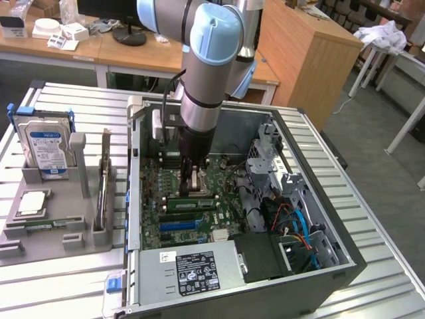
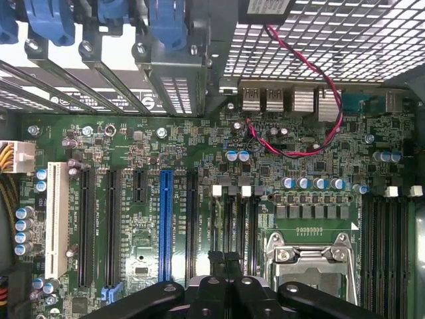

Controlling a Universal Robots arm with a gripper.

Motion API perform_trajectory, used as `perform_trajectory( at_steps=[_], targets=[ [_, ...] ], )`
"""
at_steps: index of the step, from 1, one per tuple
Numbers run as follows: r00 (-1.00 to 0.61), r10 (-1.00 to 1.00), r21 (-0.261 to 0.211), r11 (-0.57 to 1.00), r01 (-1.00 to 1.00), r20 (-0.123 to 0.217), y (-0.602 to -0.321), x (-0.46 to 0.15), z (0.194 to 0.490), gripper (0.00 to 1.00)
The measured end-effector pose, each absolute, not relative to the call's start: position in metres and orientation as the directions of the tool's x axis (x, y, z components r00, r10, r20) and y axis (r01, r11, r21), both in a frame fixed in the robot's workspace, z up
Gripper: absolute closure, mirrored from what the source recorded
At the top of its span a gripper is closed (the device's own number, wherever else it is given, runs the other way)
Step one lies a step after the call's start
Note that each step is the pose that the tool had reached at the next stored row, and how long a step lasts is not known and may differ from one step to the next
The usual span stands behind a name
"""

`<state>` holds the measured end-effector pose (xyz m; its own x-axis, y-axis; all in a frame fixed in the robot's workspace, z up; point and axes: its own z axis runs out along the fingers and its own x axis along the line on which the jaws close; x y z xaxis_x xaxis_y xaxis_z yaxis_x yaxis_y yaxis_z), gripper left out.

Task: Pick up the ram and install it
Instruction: 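Press down the ram until it locks into place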

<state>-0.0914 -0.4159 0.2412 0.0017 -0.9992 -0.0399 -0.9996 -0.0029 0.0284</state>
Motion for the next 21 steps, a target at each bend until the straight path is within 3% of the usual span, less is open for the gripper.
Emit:
perform_trajectory(
  at_steps=[21],
  targets=[
    [0.002,-0.999,0.028,-0.003,-1.0,-0.04,-0.4159,-0.0914,0.2363,0.89]
  ],
)
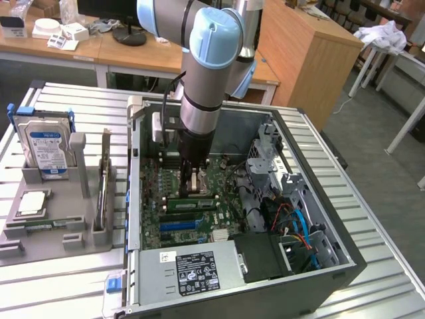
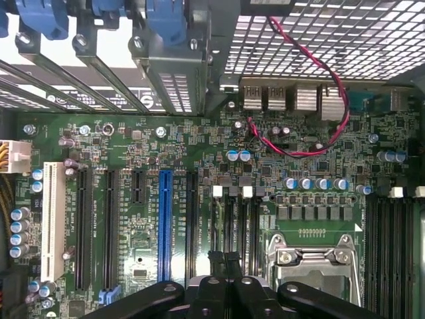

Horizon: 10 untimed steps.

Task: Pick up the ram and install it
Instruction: 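Press down the ram until it locks into place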

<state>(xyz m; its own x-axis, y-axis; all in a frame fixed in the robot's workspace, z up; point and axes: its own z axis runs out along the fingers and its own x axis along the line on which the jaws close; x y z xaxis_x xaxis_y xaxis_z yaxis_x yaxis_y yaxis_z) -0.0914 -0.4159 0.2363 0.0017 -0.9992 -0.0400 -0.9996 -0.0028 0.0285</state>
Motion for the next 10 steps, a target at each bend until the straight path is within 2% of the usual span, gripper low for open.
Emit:
perform_trajectory(
  at_steps=[10],
  targets=[
    [0.002,-0.999,0.028,-0.003,-1.0,-0.04,-0.4159,-0.0914,0.2348,0.89]
  ],
)
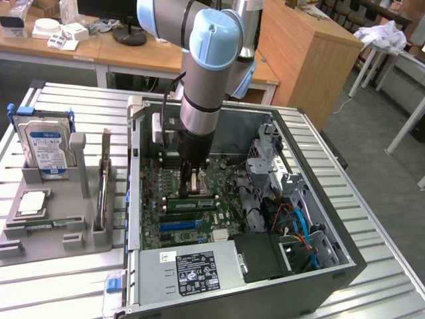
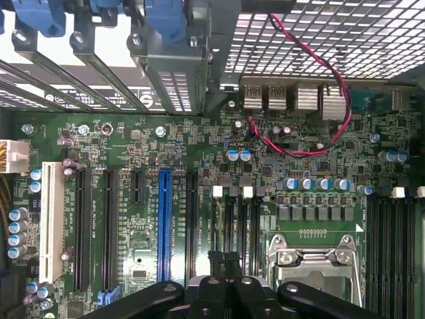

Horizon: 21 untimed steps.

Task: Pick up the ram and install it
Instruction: 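Press down the ram until it locks into place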

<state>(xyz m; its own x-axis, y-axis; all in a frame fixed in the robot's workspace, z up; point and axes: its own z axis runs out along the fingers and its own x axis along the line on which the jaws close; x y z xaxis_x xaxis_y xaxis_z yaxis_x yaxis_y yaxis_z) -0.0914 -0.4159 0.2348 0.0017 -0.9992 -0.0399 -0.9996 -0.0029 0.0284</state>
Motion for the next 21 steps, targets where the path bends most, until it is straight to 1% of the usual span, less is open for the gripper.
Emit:
perform_trajectory(
  at_steps=[21],
  targets=[
    [0.002,-0.999,0.028,-0.003,-1.0,-0.04,-0.416,-0.0914,0.2302,0.89]
  ],
)
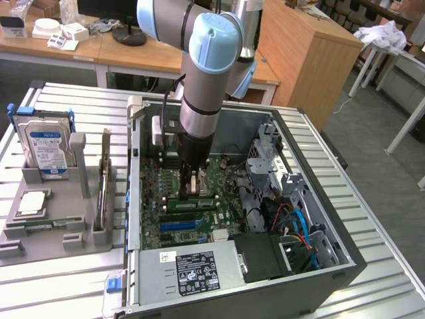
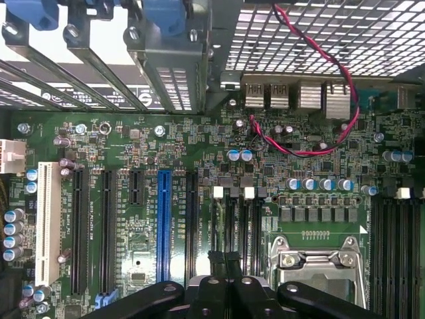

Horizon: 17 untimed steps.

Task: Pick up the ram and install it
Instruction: 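Press down the ram until it locks into place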

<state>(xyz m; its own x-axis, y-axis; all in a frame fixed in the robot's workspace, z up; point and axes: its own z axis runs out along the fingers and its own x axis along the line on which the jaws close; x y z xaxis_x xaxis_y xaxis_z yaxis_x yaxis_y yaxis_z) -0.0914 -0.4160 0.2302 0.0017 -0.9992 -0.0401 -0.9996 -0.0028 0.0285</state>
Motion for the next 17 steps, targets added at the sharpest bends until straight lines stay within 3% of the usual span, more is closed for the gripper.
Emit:
perform_trajectory(
  at_steps=[17],
  targets=[
    [0.002,-0.999,0.028,-0.003,-1.0,-0.04,-0.416,-0.0914,0.2284,0.89]
  ],
)
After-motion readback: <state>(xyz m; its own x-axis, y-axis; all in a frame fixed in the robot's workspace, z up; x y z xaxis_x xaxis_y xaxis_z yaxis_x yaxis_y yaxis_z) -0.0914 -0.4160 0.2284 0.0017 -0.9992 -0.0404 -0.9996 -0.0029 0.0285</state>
